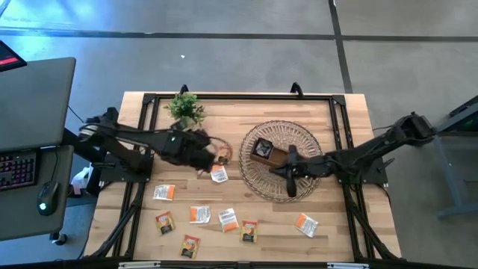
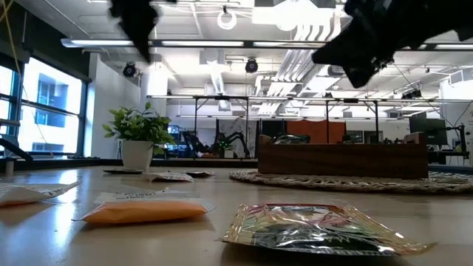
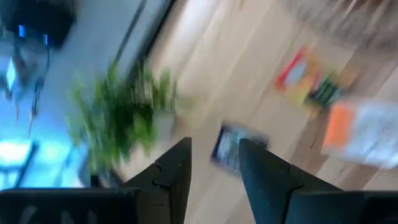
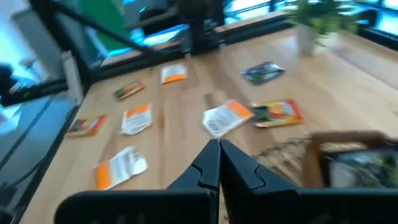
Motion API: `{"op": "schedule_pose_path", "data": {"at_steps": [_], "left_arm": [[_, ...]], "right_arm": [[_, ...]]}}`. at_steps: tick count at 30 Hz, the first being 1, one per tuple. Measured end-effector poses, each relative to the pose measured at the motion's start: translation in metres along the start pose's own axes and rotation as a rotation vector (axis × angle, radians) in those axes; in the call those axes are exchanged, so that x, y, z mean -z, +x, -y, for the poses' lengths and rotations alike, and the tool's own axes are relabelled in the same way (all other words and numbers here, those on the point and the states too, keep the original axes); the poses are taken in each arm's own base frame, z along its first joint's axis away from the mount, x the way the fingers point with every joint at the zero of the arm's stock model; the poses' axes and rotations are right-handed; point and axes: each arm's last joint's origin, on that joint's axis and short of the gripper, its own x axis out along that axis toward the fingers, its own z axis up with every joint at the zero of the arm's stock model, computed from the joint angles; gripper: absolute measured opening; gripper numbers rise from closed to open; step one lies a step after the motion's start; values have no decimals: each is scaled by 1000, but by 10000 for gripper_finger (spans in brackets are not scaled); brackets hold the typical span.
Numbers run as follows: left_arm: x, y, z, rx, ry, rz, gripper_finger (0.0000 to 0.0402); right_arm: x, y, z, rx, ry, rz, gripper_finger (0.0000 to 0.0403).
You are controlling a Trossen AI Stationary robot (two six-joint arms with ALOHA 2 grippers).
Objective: Pick & Place Tea
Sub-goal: Put the violet tea bag into the left section of the wooden organizer
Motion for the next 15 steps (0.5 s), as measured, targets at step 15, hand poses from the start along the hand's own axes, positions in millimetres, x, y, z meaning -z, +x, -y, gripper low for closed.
{"op": "schedule_pose_path", "data": {"at_steps": [15], "left_arm": [[101,126,20,189,-460,174,130]], "right_arm": [[-19,71,-34,-80,-162,-73,3]]}}
